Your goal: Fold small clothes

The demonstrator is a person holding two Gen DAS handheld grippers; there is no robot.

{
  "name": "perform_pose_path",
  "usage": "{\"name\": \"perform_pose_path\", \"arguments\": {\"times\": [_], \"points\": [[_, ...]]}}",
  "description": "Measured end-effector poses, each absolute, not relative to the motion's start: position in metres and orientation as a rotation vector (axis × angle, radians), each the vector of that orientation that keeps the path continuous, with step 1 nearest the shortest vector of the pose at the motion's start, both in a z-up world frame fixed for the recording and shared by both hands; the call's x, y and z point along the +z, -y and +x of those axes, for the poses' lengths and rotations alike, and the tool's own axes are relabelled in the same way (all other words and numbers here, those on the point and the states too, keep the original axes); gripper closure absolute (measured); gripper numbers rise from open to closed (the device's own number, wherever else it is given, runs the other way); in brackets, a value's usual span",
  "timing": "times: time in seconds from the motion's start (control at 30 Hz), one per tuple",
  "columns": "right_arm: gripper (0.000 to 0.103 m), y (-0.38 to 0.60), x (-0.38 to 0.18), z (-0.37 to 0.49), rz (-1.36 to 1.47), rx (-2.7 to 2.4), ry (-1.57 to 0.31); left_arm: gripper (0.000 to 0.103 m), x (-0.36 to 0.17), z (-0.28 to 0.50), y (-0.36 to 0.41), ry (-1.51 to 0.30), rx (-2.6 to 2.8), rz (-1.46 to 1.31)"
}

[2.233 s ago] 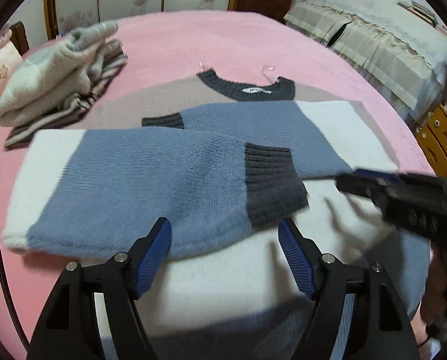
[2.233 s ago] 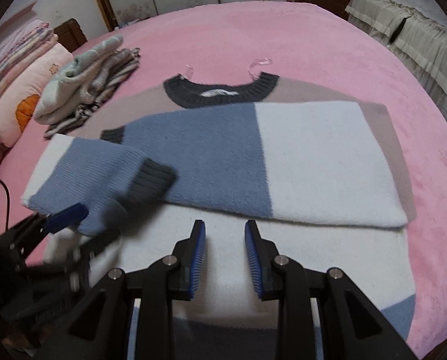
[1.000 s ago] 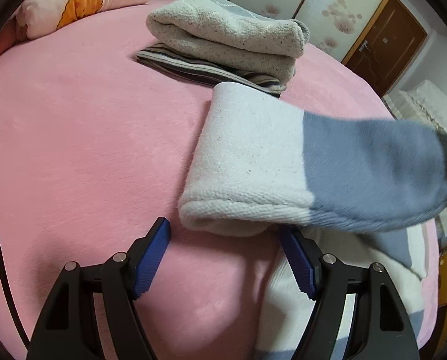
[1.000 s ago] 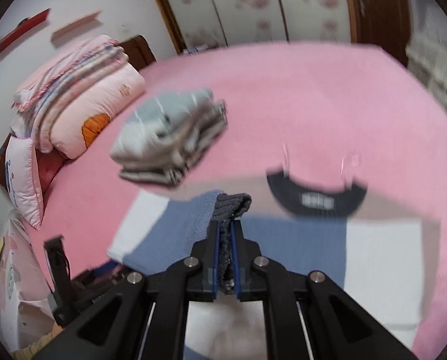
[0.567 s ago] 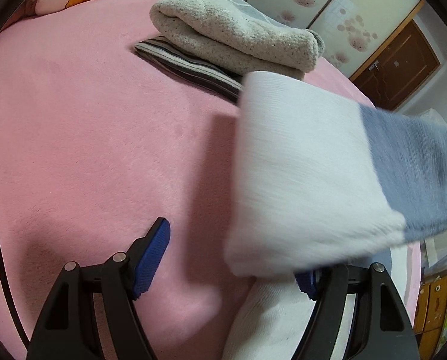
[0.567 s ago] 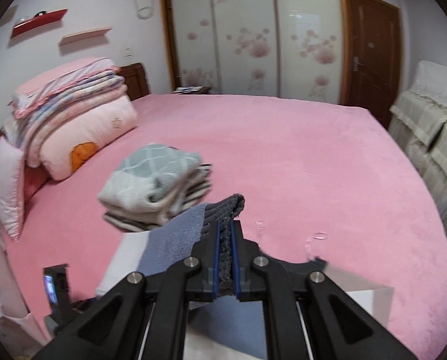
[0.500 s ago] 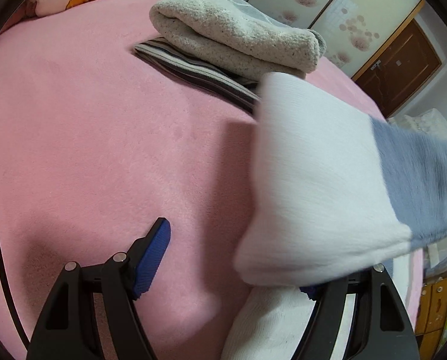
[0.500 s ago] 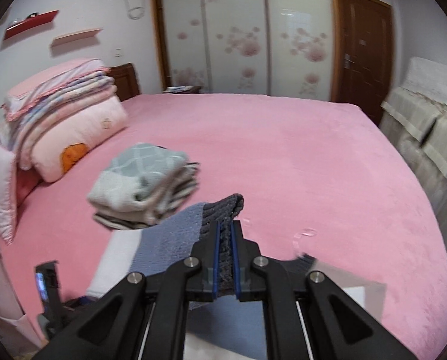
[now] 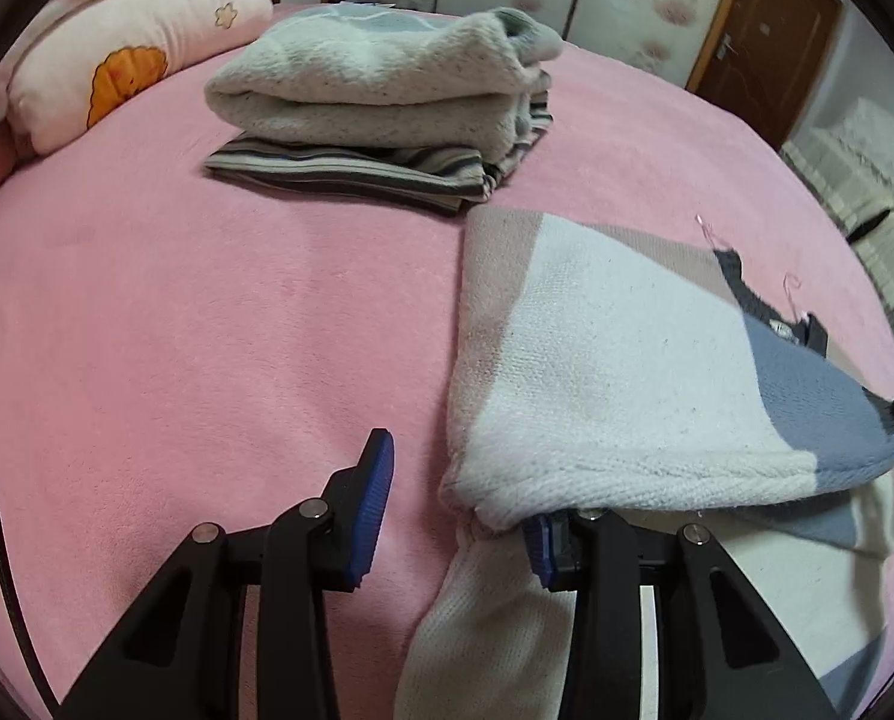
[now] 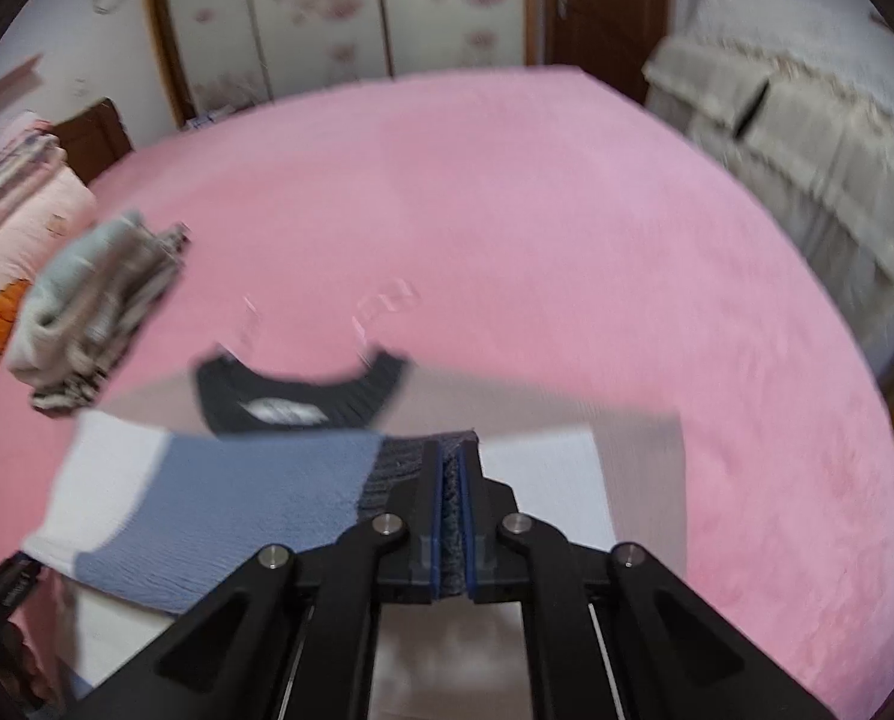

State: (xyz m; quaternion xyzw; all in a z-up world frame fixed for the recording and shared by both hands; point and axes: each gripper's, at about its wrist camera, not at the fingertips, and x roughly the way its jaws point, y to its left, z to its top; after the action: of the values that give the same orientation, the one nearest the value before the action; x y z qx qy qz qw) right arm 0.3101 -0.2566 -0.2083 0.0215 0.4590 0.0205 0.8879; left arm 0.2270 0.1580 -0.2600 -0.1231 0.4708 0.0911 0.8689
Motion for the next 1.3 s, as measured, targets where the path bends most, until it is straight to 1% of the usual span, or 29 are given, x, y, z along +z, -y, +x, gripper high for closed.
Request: {"name": "perform_pose_path", "arguments": {"times": [0.07,0.1,0.17,0.23,0.37,0.4,0.43,0.47,0.5,0.7,0.77,0.87,1.0,1.17,1.3], "points": [[0.099,0.263,-0.227,0.31,0.06,0.033,-0.992,0.065,-0.261,0.224,-0.155,-0.988,0.192,-0.23],[0.103,0.266,-0.234,0.308,0.055,0.017,-1.001,0.065,-0.261,0.224,-0.154,-0.988,0.196,-0.217],[0.103,0.273,-0.247,0.308,0.053,-0.016,-1.03,0.065,-0.264,0.222,-0.156,-0.993,0.19,-0.206],[0.103,0.285,-0.255,0.309,0.12,0.005,-1.07,0.065,-0.263,0.222,-0.156,-0.991,0.182,-0.195],[0.102,0.298,-0.249,0.302,0.208,0.052,-1.079,0.064,-0.261,0.22,-0.15,-0.981,0.173,-0.138],[0.102,0.3,-0.248,0.3,0.228,0.072,-1.087,0.063,-0.261,0.219,-0.147,-0.979,0.17,-0.123],[0.102,0.3,-0.247,0.298,0.249,0.09,-1.093,0.057,-0.26,0.218,-0.146,-0.977,0.163,-0.112],[0.101,0.301,-0.247,0.295,0.285,0.124,-1.104,0.054,-0.259,0.216,-0.144,-0.974,0.157,-0.1],[0.098,0.301,-0.246,0.294,0.3,0.137,-1.108,0.053,-0.258,0.213,-0.142,-0.973,0.153,-0.085],[0.098,0.302,-0.241,0.282,0.314,0.126,-1.108,0.051,-0.245,0.187,-0.138,-0.965,0.119,-0.03],[0.098,0.302,-0.236,0.277,0.309,0.12,-1.09,0.051,-0.237,0.178,-0.144,-0.93,0.151,-0.036],[0.098,0.298,-0.224,0.269,0.279,0.107,-1.052,0.051,-0.223,0.172,-0.165,-0.87,0.201,-0.137],[0.098,0.278,-0.211,0.266,0.246,0.143,-1.017,0.051,-0.218,0.188,-0.179,-0.855,0.213,-0.222],[0.098,0.237,-0.207,0.265,0.174,0.218,-1.003,0.052,-0.226,0.218,-0.153,-0.874,0.144,-0.209],[0.098,0.216,-0.223,0.27,0.104,0.229,-1.027,0.051,-0.241,0.232,-0.124,-0.916,0.097,-0.131]]}}
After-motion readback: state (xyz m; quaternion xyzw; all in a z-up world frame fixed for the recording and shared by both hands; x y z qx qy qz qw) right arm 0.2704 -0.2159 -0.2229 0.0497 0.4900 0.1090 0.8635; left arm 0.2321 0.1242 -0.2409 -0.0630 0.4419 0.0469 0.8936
